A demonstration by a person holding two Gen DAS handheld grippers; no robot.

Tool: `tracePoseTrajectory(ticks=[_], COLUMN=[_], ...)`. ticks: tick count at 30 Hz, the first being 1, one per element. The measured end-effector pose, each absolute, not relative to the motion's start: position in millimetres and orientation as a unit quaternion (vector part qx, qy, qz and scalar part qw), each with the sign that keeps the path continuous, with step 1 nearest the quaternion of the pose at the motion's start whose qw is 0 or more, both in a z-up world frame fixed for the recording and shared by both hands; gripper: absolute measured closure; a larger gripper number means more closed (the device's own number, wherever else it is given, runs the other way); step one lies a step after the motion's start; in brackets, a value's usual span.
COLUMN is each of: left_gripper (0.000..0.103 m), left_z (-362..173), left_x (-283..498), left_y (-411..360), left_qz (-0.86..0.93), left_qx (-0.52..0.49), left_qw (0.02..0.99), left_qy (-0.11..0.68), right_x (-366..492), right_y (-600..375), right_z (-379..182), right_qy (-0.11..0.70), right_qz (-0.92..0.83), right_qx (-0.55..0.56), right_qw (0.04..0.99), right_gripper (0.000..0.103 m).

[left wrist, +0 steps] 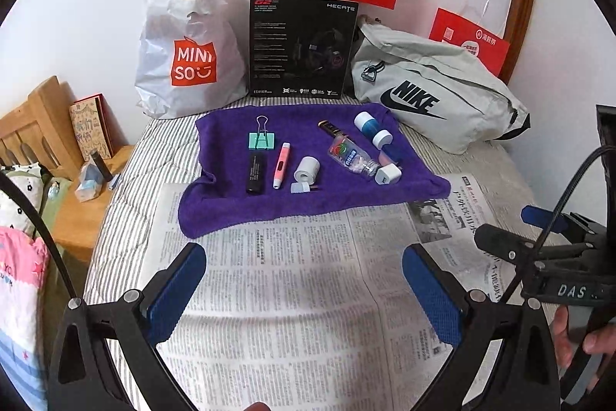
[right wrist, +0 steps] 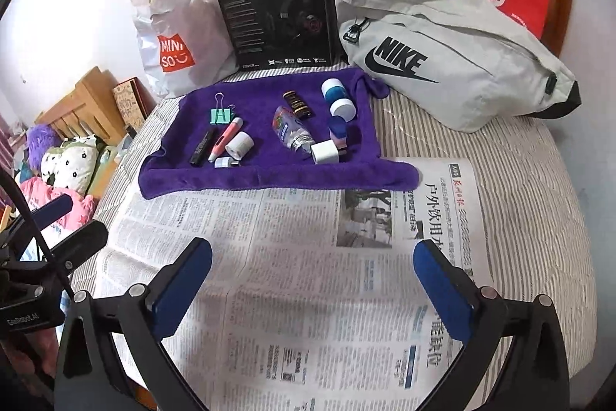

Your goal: Organize rigid objects

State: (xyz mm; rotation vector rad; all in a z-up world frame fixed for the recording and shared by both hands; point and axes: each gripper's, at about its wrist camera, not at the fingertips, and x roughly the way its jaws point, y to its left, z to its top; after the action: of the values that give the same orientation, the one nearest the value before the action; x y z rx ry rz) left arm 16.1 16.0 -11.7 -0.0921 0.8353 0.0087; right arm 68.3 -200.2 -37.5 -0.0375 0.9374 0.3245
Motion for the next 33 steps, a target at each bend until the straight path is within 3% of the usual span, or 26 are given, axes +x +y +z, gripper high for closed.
tracePoseTrajectory(ticks=[33], left_gripper=[0.000], left_z=[5], left_x=[-17], left_y=[14], left_qz=[0.008], left_qx=[-0.054], left_qw=[0.917], left_qy=[0.395], right_x=[20], right_y=[-208], right_z=[-4], right_qy=[0.422], right_qz=[0.135], right_qx=[-0.036], right_qw=[0.896], right_gripper=[0.000])
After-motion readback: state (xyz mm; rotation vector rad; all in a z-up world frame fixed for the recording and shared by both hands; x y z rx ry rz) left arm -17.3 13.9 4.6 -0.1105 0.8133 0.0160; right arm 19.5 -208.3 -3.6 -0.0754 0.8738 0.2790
